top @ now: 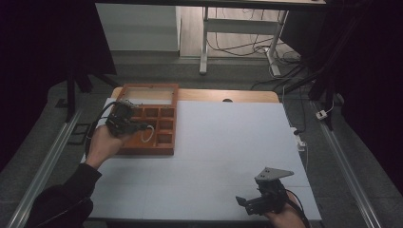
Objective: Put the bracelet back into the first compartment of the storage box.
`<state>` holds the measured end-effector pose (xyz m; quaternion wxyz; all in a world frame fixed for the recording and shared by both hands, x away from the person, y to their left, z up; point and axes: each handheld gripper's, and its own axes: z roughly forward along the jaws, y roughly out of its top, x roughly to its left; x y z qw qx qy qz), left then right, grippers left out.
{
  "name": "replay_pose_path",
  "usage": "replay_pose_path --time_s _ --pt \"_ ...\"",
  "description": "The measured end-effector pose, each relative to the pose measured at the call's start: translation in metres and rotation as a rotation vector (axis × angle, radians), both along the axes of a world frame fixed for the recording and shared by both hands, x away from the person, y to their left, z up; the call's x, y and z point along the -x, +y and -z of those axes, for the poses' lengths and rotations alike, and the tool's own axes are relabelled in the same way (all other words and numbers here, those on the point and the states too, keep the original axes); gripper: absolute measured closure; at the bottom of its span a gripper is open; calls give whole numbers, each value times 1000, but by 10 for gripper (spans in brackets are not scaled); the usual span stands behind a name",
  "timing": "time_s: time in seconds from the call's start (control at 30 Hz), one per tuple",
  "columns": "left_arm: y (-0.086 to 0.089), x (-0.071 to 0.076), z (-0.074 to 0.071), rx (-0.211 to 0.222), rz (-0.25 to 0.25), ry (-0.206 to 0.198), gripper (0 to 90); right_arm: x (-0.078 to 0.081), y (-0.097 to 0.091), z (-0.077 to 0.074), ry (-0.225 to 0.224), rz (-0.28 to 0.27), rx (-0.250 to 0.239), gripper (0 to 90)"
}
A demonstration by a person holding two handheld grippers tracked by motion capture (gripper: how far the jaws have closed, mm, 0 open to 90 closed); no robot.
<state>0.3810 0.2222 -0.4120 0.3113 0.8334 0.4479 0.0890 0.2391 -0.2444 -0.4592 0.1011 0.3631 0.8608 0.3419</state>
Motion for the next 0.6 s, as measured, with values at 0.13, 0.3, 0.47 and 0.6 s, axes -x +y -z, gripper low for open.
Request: replay_pose_path --time_s 0.13,0.3,0.47,0.6 --pt "9 -7 2 -3 -30 -1 853 0 0 0 -1 0 0 32" --pt "20 -17 4 -11 -69 -1 853 0 0 0 0 -1 -1 32" --pt "31 -26 4 -8 -107 -5 852 0 0 0 -1 -1 -1 32" --pt "40 -33 5 -10 -132 -7 852 0 0 0 -2 -1 0 32"
